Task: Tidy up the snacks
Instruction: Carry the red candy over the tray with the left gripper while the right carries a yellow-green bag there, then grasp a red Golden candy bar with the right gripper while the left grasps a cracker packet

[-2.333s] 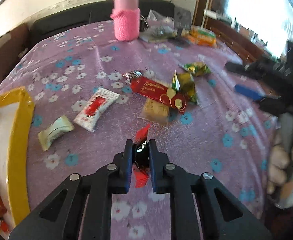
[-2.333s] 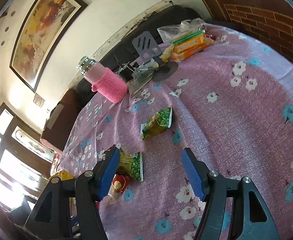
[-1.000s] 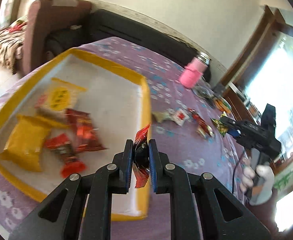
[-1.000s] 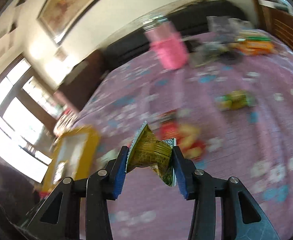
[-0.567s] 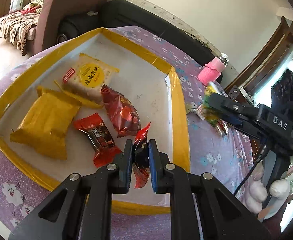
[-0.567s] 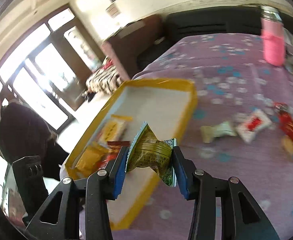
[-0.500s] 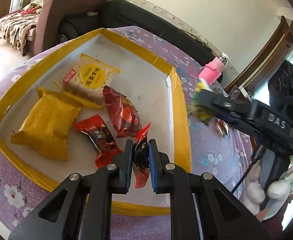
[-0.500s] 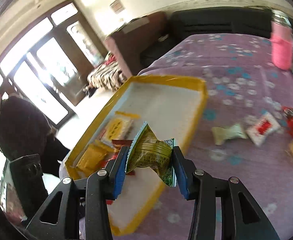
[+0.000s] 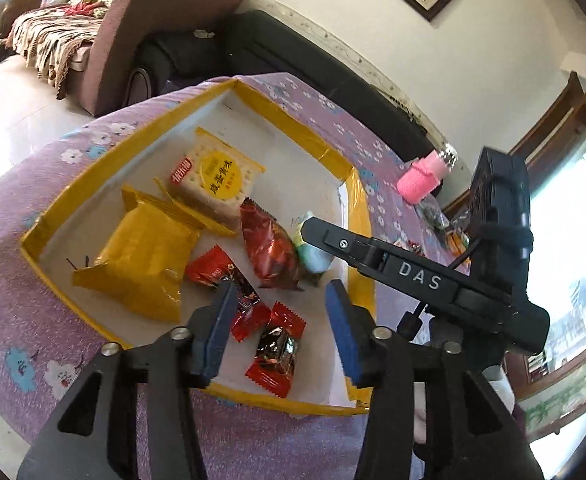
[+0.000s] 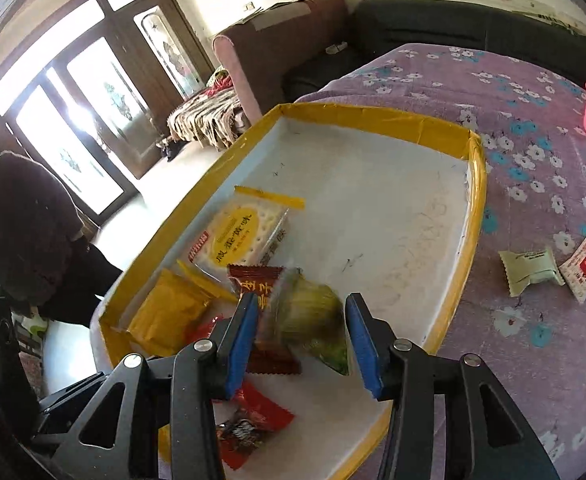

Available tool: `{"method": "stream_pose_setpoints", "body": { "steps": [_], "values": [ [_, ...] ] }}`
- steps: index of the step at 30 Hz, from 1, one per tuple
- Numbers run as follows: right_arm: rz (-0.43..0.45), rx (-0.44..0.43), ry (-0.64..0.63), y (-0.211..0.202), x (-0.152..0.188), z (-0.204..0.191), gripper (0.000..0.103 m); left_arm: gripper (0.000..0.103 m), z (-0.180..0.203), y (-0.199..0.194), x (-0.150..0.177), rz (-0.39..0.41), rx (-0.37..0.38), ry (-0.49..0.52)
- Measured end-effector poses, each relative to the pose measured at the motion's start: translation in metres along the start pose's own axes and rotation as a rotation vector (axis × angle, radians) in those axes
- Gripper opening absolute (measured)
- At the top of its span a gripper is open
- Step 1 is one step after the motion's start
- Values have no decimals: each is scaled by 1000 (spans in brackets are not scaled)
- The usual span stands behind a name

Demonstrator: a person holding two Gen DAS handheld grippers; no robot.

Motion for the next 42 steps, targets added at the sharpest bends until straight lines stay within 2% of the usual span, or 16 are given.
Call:
{"method": "stream_pose_setpoints", "body": {
  "steps": [3, 6, 8, 10, 16, 21, 23, 26, 31, 38, 42],
  "values": [
    [27, -29, 8, -14, 1, 0, 52, 49, 3, -6, -1, 5, 13, -3],
    [69, -32, 8, -35, 2, 5, 55, 61, 11, -12, 1, 6, 12, 10],
    [103, -27, 26, -54, 4, 16, 56, 67, 19, -14, 3, -4, 16, 19],
    [139, -13, 62, -73, 6, 34, 57, 68, 31, -18, 5, -8, 36, 50],
    [242, 97, 207, -138, 24, 119, 57, 71, 67, -20, 18, -17, 60, 168],
    [356, 180, 361, -198, 43, 198, 63, 71, 90, -10, 30, -53, 74, 229],
    [375, 205, 393, -209, 44, 220, 63, 71, 98, -4, 35, -70, 76, 246],
    [367, 217, 423, -211, 43, 245, 64, 71, 108, 0, 41, -87, 67, 274],
    [331, 237, 424, -191, 33, 269, 64, 71, 120, 3, 46, -96, 46, 318],
    [295, 263, 316, -165, 28, 265, 69, 71, 135, 22, 55, -137, 37, 335],
    [256, 335, 250, -155, 28, 253, 67, 70, 143, 34, 64, -179, 50, 342]
  ]
}}
Point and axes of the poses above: each gripper's, at about its wrist camera, not at the fingertips, and y roughly the way its jaws point, z to its right, x to its underside, the point moved 2 cm from there along y, roughly the way its jaws point, and after that the axes turned 12 degrees about -x, right-handed, at the moved point
